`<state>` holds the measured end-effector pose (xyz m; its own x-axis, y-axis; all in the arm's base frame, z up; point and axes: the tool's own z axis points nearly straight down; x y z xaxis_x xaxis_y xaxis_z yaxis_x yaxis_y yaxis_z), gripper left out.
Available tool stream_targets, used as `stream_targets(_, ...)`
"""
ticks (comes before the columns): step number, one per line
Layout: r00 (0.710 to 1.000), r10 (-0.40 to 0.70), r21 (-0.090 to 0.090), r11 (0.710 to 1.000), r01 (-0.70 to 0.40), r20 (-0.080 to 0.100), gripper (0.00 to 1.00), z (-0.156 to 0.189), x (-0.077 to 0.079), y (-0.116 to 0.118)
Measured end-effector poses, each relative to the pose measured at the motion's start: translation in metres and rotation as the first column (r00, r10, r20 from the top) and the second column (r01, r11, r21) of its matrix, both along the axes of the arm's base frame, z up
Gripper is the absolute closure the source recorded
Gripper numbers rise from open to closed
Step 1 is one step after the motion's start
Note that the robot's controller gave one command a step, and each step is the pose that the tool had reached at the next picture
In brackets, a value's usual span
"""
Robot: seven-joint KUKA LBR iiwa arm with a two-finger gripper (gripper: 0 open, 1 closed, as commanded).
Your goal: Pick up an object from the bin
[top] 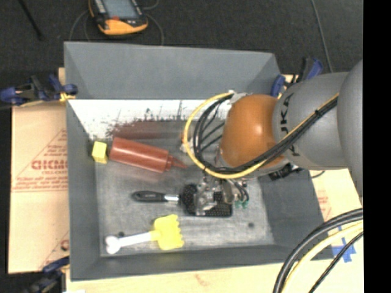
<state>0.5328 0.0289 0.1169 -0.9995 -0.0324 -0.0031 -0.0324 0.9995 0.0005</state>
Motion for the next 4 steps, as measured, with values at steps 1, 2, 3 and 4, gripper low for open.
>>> stream_targets(1, 1.000, 0.000, 0.000, 1.000, 0.000, 0.000, 1.00, 0.000, 0.000, 0.000)
stream_targets(2, 0.993, 0.115, -0.002, 0.993, -0.115, -0.008, 1.00, 0.019, -0.011, 0.005)
stream_targets(3, 0.998, -0.067, 0.000, 0.998, 0.067, -0.001, 0.00, 0.012, -0.035, -0.010)
stream_targets(4, 0.973, -0.232, 0.000, 0.973, 0.232, 0.001, 1.00, -0.005, -0.044, -0.016)
